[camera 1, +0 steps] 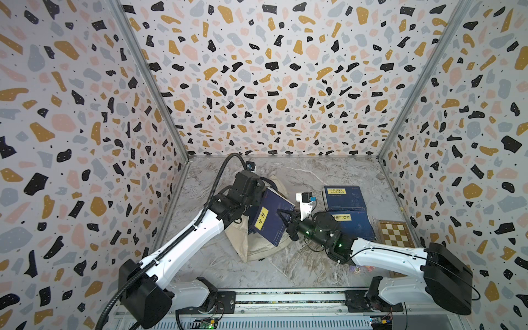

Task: Take out the books from the canvas bag
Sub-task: Pick up the book from the canvas bag, then place the book on the book.

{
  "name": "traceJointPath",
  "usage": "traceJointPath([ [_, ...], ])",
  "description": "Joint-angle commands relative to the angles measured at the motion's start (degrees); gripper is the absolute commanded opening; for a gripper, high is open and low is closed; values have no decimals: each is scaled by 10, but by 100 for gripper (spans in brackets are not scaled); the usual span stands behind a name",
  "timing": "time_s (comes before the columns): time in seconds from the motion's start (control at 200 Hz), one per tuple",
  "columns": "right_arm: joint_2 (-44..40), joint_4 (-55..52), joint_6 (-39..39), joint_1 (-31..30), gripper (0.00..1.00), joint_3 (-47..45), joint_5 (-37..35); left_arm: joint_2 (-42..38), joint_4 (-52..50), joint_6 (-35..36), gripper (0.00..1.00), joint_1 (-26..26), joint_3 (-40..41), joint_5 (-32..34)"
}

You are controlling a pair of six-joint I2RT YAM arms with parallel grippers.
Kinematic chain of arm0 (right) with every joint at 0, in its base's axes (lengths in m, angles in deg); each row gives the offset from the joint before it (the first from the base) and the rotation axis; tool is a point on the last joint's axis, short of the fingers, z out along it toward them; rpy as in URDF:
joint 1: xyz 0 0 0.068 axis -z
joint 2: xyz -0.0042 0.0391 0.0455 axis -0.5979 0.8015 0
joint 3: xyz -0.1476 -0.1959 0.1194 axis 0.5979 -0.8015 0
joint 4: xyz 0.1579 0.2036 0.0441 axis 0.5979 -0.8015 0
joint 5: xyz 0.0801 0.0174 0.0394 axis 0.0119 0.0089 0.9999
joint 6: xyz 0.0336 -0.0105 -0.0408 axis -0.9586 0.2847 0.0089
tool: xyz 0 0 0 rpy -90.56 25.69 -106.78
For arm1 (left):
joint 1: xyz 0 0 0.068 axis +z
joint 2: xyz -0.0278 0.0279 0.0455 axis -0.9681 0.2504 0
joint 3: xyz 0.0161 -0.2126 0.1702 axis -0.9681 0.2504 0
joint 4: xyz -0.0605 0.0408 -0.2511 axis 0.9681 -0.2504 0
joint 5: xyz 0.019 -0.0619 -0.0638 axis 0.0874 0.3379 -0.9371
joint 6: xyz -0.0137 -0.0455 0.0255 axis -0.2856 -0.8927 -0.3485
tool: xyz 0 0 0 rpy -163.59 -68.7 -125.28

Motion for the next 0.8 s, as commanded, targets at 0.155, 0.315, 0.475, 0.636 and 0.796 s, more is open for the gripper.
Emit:
traceJointPath([
  [0.155, -185, -81, 35, 27, 0, -29, -75, -2, -17, -9, 0, 8, -13, -3],
  [0.315, -276, -183, -40, 105, 0, -39, -146, -2, -24, -9, 0, 8, -16, -2],
  [0.475, -303, -280, -138, 235, 0, -37, -151, -4, -23, -10, 0, 8, -13, -10],
  [0.636, -270, -271, -207, 399, 0, -42, -23, -10, -20, -9, 0, 8, -8, -14],
  [0.796, -195, -248, -261, 489, 0, -37, 43, -14, -17, -10, 0, 8, -5, -20],
])
